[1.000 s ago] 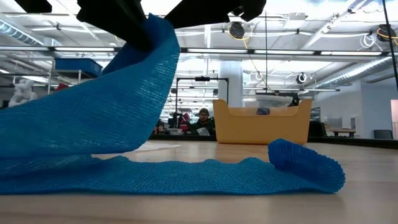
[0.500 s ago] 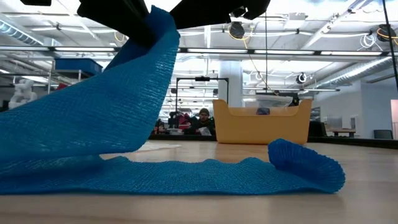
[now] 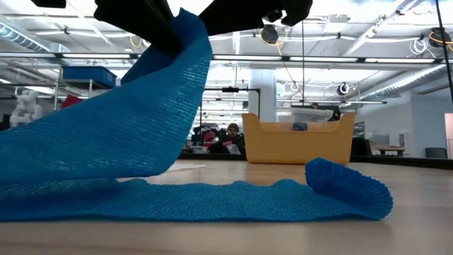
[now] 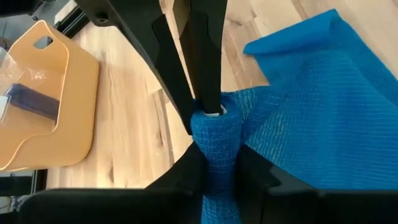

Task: Roll bandage
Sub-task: Roll the blue bandage

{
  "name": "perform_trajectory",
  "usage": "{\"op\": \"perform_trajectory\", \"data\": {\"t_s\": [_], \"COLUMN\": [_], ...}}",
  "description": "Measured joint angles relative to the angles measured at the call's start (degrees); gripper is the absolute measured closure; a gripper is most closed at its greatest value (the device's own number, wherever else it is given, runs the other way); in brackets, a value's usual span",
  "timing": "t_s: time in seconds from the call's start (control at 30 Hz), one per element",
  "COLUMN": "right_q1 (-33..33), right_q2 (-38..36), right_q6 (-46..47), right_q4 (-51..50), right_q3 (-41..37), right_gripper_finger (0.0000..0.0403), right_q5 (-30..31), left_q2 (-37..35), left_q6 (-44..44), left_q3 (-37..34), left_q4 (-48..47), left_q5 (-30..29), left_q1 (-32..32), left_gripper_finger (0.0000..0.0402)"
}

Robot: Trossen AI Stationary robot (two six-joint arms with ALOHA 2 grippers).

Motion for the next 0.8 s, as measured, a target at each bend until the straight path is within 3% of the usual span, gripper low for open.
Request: {"op": "perform_trajectory", "data": {"t_s": [0.17,0.4,0.53,0.63,0.8], "right_q1": [0.2,1.7,3.2,4.2,5.7], "right_q2": [0.1,0.3,0.0,-1.2,-6.3], "right_q6": [-0.8,-4.2,-7.4,-11.8,-20.5], "right_q4": [-0.1,-1.4,2.3,11.1,37.2], "right_q3": [0.0,-0.2,-2.5,-6.7,-19.9], "right_gripper_finger": [0.0401,0.0402,0.0402,0.0403,0.0403], "right_q5": [1.7,14.9,18.7,20.1,19.5], "left_q2": [-0.3,-3.9,-7.6,-10.6,-16.0], "left_q6": [-3.9,-16.1,-25.2,-29.7,-30.0], "left_q3": [0.0,0.3,0.3,0.2,-1.7], "left_q4": [-0.6,-9.4,-17.1,-20.5,-18.4], "left_q5": [0.1,0.6,0.2,-1.7,-14.0], "left_q1": [-0.1,-0.3,-0.2,-1.2,-7.4], "left_gripper_finger": [0.0291,0.0186,0.0154,0.0150,0.0149]}}
